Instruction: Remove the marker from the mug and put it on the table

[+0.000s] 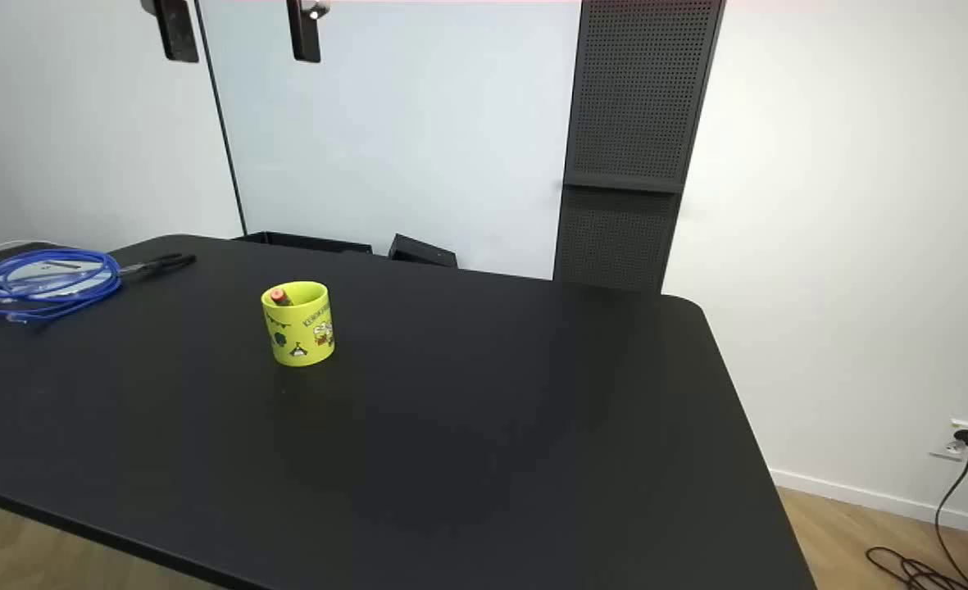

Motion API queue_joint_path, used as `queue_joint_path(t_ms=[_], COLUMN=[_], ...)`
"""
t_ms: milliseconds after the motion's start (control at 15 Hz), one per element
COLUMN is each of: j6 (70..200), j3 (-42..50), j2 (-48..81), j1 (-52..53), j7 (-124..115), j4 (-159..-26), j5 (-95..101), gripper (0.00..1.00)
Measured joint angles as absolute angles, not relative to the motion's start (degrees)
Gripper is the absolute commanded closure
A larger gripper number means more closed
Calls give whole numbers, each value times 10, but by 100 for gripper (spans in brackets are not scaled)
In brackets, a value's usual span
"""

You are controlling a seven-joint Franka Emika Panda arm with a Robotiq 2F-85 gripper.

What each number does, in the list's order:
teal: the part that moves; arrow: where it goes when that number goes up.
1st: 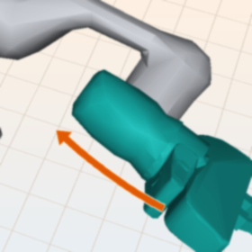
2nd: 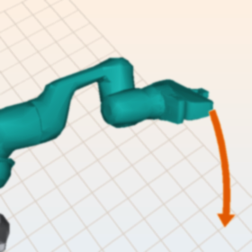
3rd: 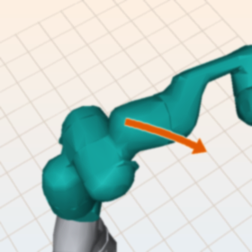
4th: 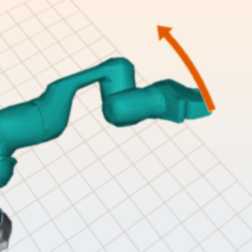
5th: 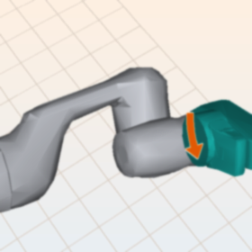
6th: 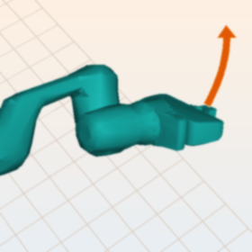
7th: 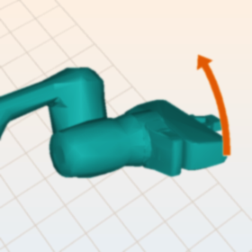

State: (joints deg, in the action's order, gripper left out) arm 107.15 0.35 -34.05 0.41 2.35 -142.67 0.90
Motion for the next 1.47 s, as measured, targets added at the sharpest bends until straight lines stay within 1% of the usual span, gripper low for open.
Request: queue_joint_path(t_ms=[1000, 1200, 1467], j6=[1076, 1116, 1227], j3=[3, 3, 1], j2=[-340, -328, -272], j1=[4, 4, 3], j7=[24, 23, 24], j4=[-1427, -1427, -1426], j5=[10, 16, 35], gripper=[0, 0, 0])
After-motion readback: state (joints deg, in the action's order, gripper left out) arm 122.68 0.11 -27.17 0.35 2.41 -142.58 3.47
